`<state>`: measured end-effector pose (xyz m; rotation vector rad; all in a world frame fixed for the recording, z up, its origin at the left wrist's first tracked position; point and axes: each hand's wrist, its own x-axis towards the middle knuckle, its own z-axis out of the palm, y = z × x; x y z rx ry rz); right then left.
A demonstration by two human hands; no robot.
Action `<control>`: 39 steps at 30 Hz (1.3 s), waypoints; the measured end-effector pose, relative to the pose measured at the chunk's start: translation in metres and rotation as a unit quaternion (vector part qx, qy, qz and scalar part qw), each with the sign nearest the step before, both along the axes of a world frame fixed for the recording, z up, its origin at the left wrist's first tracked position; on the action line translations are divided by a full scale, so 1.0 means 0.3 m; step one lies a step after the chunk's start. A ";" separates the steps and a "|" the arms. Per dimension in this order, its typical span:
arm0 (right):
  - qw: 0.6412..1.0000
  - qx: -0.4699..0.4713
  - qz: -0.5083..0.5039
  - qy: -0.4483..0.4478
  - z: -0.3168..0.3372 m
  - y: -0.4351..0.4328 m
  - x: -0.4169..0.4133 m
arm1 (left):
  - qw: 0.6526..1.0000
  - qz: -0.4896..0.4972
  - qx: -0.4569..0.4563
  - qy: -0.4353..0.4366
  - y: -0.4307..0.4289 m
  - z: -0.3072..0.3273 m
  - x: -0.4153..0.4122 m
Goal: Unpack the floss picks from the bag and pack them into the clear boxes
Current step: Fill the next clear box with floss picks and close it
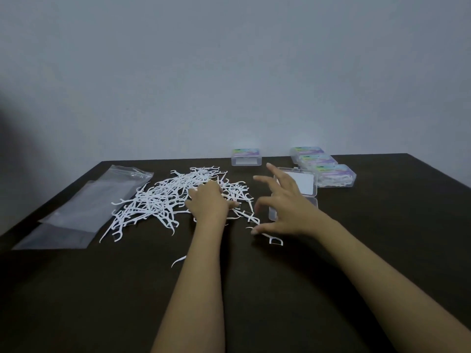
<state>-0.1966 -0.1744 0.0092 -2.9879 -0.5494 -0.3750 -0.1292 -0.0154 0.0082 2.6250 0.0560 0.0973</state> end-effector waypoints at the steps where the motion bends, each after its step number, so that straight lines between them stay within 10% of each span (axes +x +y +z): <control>1: 1.000 -0.017 0.000 0.007 -0.002 0.002 0.000 | 1.000 0.001 0.018 0.010 -0.001 -0.004 0.001; 39: 0.980 -0.145 -0.101 0.092 0.011 0.063 0.005 | 0.962 -0.190 0.073 0.180 0.046 0.110 -0.073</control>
